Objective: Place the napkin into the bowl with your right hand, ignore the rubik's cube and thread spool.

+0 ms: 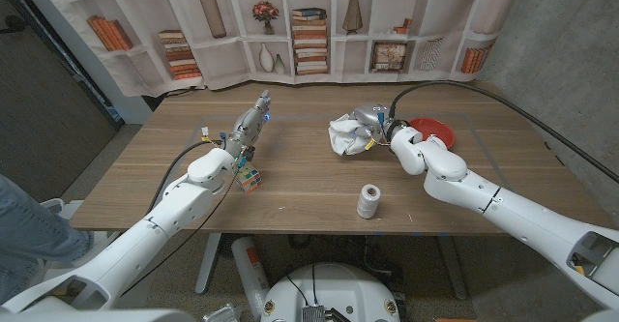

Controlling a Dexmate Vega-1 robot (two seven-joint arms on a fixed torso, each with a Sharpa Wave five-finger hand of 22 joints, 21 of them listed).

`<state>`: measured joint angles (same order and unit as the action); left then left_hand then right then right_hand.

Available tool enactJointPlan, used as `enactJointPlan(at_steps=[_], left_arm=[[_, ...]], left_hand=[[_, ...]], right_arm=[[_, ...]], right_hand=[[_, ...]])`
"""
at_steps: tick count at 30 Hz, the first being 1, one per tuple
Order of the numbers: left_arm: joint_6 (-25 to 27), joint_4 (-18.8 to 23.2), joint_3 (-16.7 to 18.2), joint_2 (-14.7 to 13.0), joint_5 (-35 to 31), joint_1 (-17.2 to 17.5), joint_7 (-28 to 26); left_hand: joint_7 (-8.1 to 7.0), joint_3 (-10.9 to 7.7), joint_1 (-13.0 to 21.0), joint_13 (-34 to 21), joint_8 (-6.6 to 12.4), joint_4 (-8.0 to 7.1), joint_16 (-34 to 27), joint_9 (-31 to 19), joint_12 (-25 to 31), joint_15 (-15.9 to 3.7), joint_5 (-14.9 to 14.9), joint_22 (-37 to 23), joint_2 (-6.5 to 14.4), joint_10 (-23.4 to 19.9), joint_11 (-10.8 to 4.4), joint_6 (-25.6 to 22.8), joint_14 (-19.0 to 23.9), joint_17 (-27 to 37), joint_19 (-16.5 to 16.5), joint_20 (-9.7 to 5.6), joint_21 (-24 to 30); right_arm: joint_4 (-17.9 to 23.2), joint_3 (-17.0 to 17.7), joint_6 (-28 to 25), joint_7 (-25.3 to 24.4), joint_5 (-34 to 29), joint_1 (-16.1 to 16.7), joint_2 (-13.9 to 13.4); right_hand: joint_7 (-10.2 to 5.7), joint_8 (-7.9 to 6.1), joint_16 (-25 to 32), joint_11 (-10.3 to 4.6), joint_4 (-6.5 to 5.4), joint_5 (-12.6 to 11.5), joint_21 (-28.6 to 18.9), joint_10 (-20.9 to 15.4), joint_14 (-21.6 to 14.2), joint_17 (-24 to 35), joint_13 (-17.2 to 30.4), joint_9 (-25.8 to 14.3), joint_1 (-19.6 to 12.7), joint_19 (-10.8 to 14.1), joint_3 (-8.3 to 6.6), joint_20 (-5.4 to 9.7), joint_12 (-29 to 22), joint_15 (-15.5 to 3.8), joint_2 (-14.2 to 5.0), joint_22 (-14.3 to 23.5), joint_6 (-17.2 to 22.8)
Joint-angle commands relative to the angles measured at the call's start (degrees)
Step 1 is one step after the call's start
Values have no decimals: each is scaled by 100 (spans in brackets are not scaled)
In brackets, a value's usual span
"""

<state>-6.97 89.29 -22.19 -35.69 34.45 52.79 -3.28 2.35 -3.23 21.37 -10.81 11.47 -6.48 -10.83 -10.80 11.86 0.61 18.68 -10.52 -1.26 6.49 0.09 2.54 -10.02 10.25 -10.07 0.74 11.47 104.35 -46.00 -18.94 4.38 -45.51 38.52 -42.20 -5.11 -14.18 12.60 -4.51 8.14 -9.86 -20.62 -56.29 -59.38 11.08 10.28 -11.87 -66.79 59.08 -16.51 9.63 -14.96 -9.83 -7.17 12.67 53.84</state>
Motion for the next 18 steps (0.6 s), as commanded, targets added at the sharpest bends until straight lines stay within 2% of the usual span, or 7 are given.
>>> enactJointPlan(at_steps=[1, 18], left_arm=[[-2, 83, 15, -34, -9, 55, -26], [58, 127, 12, -64, -29, 21, -32]], left_hand=[[-10, 23, 21, -6, 25, 4, 5, -8, -5, 18, 4, -24, 55, 27, -18, -6, -101, 21, -790, 33, 34], [-7, 38, 29, -7, 16, 7, 5, -8, -3, 18, 2, -24, 66, 20, -17, 7, -98, 21, -794, 27, 34]], right_arm=[[233, 106, -43, 52, -89, 81, -70], [440, 202, -21, 158, -265, 58, -102]], right_hand=[[-34, 8, -26, -14, -27, -14, -37, -52, -20, 30, 30, -13, -12, -45, -23, 276, 31, -328, -60, 29, 46], [-51, 32, -28, -31, -40, -13, -79, -85, -48, 43, 36, -20, -18, -63, -16, 272, 76, -329, -87, 46, 87]])
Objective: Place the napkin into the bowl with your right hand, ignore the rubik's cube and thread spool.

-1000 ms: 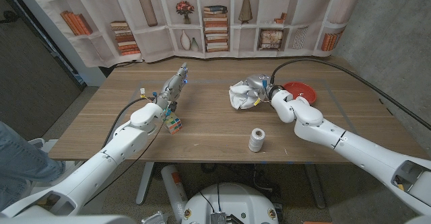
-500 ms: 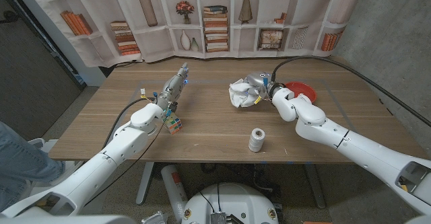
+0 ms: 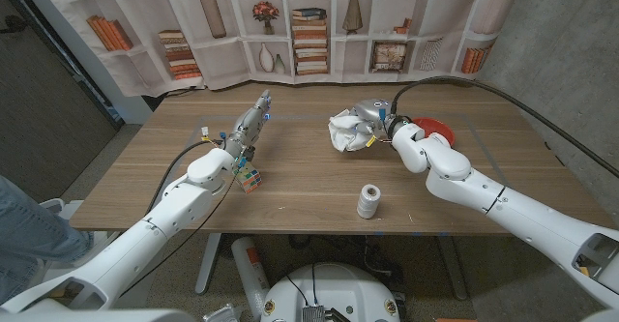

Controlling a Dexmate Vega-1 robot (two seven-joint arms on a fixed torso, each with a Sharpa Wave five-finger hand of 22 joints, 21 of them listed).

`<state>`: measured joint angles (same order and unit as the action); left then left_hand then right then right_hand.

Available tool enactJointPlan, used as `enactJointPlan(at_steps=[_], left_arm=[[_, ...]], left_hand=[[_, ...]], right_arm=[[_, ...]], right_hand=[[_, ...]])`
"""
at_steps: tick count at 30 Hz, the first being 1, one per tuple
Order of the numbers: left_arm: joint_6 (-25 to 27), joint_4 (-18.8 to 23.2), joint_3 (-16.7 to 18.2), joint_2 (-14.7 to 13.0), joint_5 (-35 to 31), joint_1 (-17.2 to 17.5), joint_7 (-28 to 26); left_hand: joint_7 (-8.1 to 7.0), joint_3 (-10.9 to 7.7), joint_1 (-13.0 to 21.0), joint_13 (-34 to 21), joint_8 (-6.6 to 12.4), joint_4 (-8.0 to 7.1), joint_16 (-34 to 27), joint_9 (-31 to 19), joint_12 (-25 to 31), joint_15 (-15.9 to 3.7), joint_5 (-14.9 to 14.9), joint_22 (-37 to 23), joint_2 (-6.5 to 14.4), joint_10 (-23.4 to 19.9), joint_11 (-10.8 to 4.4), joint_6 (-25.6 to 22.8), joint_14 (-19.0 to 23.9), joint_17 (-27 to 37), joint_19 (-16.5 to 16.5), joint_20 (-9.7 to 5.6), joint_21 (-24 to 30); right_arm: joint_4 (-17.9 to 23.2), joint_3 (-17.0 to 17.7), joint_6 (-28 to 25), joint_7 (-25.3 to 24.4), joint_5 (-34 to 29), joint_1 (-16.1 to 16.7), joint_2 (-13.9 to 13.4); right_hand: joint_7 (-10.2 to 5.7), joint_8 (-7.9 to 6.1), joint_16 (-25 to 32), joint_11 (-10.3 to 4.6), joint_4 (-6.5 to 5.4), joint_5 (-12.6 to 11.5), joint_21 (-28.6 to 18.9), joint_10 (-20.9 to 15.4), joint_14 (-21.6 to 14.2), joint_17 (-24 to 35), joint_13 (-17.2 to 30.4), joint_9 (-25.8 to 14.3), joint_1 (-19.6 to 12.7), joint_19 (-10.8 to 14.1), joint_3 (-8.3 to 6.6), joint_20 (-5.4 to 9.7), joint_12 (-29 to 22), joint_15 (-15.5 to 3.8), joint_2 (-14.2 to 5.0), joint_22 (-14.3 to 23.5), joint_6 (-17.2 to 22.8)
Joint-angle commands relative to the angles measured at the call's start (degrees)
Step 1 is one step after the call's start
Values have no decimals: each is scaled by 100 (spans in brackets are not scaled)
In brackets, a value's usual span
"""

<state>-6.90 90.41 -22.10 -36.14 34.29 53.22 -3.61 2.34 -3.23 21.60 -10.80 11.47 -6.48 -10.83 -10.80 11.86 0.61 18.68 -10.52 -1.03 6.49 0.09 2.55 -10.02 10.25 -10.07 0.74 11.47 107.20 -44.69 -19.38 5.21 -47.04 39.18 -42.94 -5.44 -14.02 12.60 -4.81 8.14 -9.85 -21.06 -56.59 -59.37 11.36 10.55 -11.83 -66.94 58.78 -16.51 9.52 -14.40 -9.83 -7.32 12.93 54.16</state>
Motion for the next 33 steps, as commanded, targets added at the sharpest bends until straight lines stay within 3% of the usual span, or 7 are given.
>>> enactJointPlan(at_steps=[1, 33], left_arm=[[52, 13, 2, -21, -12, -27, 7], [96, 72, -24, -1, -33, -3, -60]], left_hand=[[-10, 39, 6, -8, 18, 7, 5, -9, -3, 18, 2, -24, 44, 21, -17, 2, -98, 20, -792, 30, 35], [-8, 64, 18, -8, 13, 11, 6, -9, -4, 16, -1, -25, 62, 20, -25, 1, -100, 20, -804, 28, 34]], right_arm=[[162, 80, 31, 82, -111, -11, -27], [521, 416, 7, 283, -260, 38, -171]], right_hand=[[-21, 17, -29, -1, -42, -14, -37, -59, -49, 15, 9, -25, -2, -34, -15, 283, 21, -329, -72, 20, 59], [-72, 75, -21, -42, -46, -21, -136, -135, -115, 34, 16, -40, -28, -41, -8, 283, 89, -347, -107, 52, 78]])
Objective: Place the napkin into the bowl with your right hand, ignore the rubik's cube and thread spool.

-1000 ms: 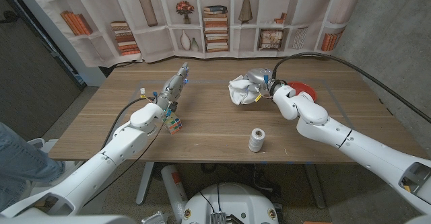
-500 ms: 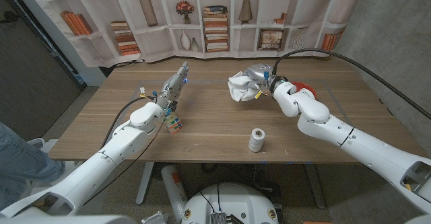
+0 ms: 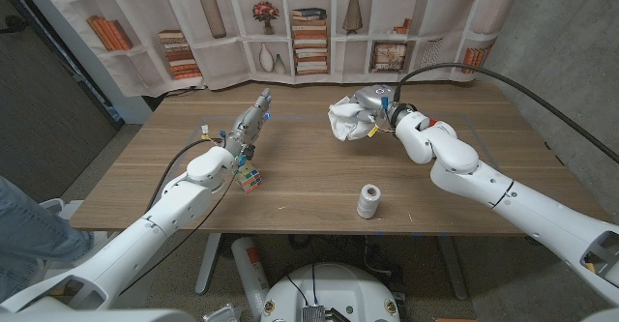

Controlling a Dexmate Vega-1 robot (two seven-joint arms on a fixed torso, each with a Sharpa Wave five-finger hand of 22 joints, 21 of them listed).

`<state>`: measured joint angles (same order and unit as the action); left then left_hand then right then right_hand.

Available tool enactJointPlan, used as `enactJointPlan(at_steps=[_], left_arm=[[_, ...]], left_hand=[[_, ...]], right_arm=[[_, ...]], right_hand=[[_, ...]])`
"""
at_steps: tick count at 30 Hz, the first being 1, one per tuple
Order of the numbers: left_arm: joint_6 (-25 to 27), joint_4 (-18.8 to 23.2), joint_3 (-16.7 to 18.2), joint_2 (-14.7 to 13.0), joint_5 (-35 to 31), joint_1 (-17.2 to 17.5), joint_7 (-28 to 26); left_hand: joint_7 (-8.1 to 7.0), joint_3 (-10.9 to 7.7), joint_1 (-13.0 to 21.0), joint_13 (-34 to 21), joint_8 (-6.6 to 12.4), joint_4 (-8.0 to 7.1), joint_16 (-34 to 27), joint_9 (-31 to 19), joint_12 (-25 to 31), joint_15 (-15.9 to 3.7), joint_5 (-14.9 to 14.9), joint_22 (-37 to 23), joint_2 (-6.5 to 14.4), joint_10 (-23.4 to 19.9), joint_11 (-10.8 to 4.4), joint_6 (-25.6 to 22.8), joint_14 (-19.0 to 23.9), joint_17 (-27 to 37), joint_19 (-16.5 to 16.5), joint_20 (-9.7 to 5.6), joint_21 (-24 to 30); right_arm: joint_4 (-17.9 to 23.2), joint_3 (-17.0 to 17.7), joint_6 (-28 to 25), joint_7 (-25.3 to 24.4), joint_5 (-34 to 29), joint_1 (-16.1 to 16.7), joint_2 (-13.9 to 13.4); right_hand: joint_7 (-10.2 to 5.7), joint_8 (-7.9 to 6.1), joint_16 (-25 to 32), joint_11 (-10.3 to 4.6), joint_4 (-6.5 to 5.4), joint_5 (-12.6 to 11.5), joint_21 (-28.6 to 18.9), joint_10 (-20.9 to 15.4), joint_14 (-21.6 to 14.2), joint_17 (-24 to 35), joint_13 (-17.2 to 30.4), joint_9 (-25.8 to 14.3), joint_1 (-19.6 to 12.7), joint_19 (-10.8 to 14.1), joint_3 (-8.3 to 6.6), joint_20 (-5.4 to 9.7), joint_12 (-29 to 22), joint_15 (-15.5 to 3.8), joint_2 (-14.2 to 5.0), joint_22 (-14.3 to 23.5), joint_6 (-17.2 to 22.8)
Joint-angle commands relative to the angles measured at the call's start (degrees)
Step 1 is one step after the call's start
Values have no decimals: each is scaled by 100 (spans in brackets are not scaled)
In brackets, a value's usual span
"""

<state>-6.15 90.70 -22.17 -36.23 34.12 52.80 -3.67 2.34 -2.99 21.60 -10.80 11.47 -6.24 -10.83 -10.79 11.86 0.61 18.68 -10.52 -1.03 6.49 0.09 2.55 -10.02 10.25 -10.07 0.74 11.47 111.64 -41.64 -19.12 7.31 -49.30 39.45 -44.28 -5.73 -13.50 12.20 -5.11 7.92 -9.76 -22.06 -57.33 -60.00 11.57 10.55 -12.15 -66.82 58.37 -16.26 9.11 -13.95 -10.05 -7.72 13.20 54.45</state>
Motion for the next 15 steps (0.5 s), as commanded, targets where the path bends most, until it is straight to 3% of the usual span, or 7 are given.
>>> enactJointPlan(at_steps=[1, 15], left_arm=[[27, 38, -18, 7, -14, 41, -52], [43, -2, -19, -1, -1, 14, -19]], left_hand=[[-9, 41, 18, -8, 13, -13, 6, -10, -5, 15, -1, -25, 63, 21, -25, 0, -100, 21, -803, 27, 35], [-5, 55, 22, -8, 16, -12, 4, -10, -3, 14, -3, -25, 69, 17, -20, -13, -95, 21, -808, 28, 35]], right_arm=[[69, 116, -21, 82, -32, 2, -32], [-27, 192, -198, 97, 11, -48, 33]], right_hand=[[-42, 22, 20, -3, -26, -30, -40, -73, -57, 14, 17, -9, -38, 0, -32, 324, 42, -321, -69, 26, 56], [-59, 31, 24, -20, -39, -28, -75, -95, -89, 19, 20, -13, -26, -10, -21, 324, 63, -320, -75, 38, 83]])
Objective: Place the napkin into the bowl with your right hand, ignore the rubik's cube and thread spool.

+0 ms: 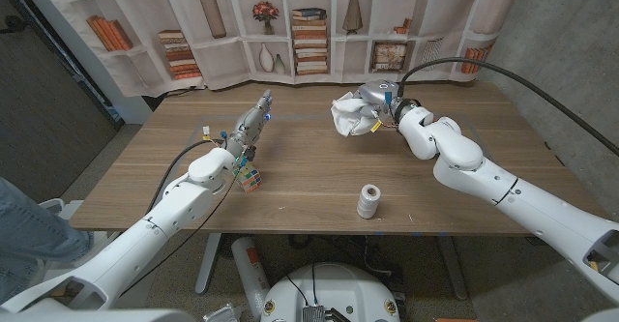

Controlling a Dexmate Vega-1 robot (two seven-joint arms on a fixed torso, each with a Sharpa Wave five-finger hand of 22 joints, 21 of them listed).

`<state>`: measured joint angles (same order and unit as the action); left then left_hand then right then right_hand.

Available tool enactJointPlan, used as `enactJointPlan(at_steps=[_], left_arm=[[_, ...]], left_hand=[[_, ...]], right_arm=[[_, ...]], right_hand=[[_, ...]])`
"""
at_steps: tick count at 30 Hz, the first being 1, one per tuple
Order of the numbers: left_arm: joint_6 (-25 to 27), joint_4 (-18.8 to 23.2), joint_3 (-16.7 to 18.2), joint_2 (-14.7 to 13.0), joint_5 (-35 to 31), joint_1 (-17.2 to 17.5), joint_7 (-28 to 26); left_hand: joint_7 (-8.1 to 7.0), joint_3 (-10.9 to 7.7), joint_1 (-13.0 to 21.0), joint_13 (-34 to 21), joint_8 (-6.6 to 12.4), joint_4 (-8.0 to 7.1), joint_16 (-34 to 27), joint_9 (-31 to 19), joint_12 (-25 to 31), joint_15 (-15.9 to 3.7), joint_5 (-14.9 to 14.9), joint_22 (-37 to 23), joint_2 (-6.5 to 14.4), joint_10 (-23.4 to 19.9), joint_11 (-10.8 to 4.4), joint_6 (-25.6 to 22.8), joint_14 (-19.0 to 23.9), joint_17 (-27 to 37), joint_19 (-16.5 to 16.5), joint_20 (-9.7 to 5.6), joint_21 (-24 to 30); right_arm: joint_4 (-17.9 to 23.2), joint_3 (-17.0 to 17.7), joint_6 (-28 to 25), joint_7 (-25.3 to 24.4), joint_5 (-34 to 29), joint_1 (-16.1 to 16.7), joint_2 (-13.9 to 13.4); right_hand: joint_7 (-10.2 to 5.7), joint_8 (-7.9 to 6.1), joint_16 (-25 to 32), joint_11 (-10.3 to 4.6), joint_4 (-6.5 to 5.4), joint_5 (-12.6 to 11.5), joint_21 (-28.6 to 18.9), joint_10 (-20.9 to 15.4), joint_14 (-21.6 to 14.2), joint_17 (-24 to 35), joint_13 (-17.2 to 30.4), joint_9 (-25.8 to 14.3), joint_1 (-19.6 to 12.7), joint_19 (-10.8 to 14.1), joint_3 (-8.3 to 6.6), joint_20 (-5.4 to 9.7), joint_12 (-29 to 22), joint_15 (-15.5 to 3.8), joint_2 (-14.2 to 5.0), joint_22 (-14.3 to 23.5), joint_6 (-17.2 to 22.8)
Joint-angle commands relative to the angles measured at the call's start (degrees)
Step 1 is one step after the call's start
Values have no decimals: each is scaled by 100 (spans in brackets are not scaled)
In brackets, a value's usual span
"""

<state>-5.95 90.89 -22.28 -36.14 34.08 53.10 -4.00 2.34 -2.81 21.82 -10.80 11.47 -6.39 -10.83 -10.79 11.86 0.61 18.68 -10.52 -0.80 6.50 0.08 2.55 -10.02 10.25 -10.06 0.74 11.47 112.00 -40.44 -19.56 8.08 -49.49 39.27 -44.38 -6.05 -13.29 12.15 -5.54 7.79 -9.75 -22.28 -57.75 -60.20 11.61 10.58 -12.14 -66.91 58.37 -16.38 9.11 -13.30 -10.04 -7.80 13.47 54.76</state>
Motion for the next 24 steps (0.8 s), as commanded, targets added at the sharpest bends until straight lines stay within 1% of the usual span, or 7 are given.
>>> enactJointPlan(at_steps=[1, 3, 10, 16, 21, 22, 24], left_arm=[[25, -23, -10, -12, 2, -20, 21], [30, -39, -14, -6, 7, -35, 32], [22, -65, -28, -5, -2, -70, 70], [15, -80, -32, 0, 3, -86, 91], [18, -75, -43, -4, -11, -98, 102], [15, -69, -44, -3, -14, -100, 100], [15, -51, -49, -7, -33, -104, 91]], left_hand=[[-5, 38, 0, -8, 15, 4, 3, -10, -5, 16, -3, -25, 47, 20, -22, -12, -93, 21, -810, 23, 34], [-6, 40, 1, -8, 14, 4, 3, -10, -5, 18, -3, -25, 48, 21, -19, -11, -93, 21, -807, 27, 36], [-7, 46, 3, -8, 13, 5, 5, -11, -6, 19, -4, -25, 51, 22, -19, -12, -96, 21, -807, 29, 36], [-4, 52, 5, -8, 13, 5, 5, -11, -7, 22, -5, -25, 53, 25, -24, -13, -95, 21, -807, 32, 37], [-10, 58, 7, -8, 12, 6, 5, -11, -7, 20, -5, -25, 56, 26, -18, -14, -96, 21, -809, 33, 37], [-9, 58, 7, -8, 13, 6, 5, -11, -8, 20, -5, -25, 57, 26, -18, -15, -95, 21, -808, 34, 37], [-8, 61, 8, -8, 12, 7, 5, -11, -6, 18, -5, -25, 58, 23, -15, -15, -95, 21, -810, 32, 37]], right_arm=[[-64, 84, -170, 8, 42, -25, 43], [-59, 105, -219, 5, 60, -19, 41], [-16, 147, -378, 36, 96, -4, 2], [-7, 168, -506, 46, 116, 15, -37], [-4, 188, -599, 37, 142, 34, -71], [-6, 194, -620, 26, 146, 39, -76], [-7, 206, -659, -3, 152, 52, -89]], right_hand=[[-25, 11, 29, 19, -28, -30, -55, -51, -69, 15, 17, -15, -16, -11, -8, 324, -1, -320, -68, 12, 51], [-24, 15, 26, -13, -32, -29, -65, -47, -70, 15, 17, -16, -12, -13, -6, 325, 8, -316, -70, 15, 55], [-23, 21, 25, -20, -40, -31, -83, -60, -78, 16, 18, -18, -4, -18, -2, 327, 16, -314, -76, 20, 64], [-24, 26, 25, 54, -49, -31, -105, -77, -92, 18, 20, -20, 7, -24, 3, 327, 25, -315, -80, 27, 80], [-20, 32, 24, 14, -50, -32, -118, -73, -98, 19, 20, -22, 8, -30, 5, 327, 36, -315, -81, 30, 84], [-26, 35, 19, 40, -51, -31, -122, -70, -90, 18, 21, -22, 12, -31, 7, 327, 40, -311, -77, 31, 80], [-25, 37, 17, -3, -53, -32, -131, -82, -89, 18, 21, -23, 14, -33, 9, 327, 41, -311, -78, 33, 88]])
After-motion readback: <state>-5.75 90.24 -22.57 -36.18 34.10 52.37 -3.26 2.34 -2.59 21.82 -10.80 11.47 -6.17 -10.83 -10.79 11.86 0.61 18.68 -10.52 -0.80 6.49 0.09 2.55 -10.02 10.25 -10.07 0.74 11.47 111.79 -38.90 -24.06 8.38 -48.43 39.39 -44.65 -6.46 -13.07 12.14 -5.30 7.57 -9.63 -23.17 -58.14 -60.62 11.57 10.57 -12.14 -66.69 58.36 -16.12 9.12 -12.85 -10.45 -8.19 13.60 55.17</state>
